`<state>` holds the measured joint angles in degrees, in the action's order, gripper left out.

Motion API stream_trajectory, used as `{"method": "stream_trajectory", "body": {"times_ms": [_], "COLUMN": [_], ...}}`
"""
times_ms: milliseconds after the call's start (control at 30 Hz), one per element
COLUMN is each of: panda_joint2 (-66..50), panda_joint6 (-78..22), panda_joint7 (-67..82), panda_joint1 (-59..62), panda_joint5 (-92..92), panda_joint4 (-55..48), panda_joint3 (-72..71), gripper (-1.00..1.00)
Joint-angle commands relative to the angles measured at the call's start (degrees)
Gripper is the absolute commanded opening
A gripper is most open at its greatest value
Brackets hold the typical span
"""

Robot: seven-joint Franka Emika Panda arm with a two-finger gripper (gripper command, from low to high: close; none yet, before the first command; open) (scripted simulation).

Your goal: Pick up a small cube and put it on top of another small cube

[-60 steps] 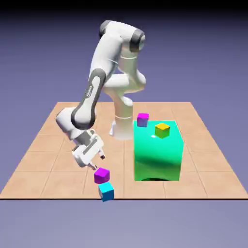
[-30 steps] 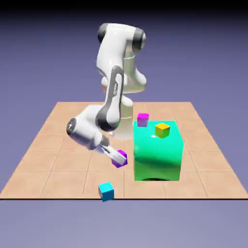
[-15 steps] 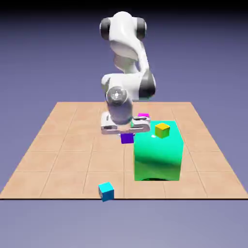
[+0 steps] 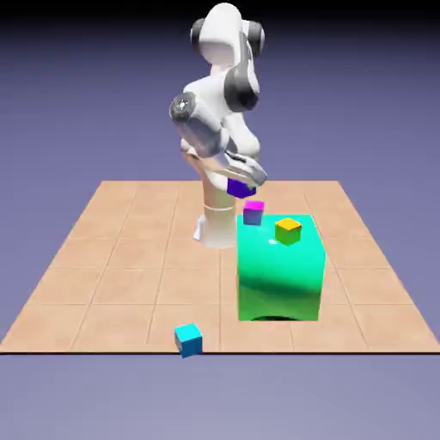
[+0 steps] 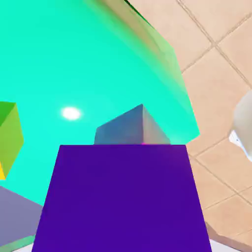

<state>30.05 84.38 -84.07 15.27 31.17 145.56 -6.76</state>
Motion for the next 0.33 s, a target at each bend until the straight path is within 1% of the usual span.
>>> {"method": "stream_trajectory", "body": {"times_ms": [0, 33, 167, 200, 233, 267, 300], "panda_joint2": [0.3, 0.3, 0.8, 0.8, 0.8, 0.8, 0.7], "panda_joint6": [0.0, 0.0, 8.2, 8.7, 8.7, 8.7, 6.7], "panda_joint7": [-0.7, -0.7, 0.8, 0.9, 0.9, 0.9, 0.5], "panda_joint1": [0.1, 0.1, -1.9, -2.1, -2.1, -2.1, -1.6], "panda_joint5": [0.7, 0.7, 4.5, 4.8, 4.8, 4.8, 3.8], "panda_joint4": [0.5, 0.5, 8.8, 9.3, 9.3, 9.3, 7.2], "panda_joint3": [0.3, 0.3, -3.0, -3.2, -3.2, -3.2, -2.4], "gripper": [-1.0, -1.0, -1.0, -1.0, 1.0, 1.0, 1.0]}}
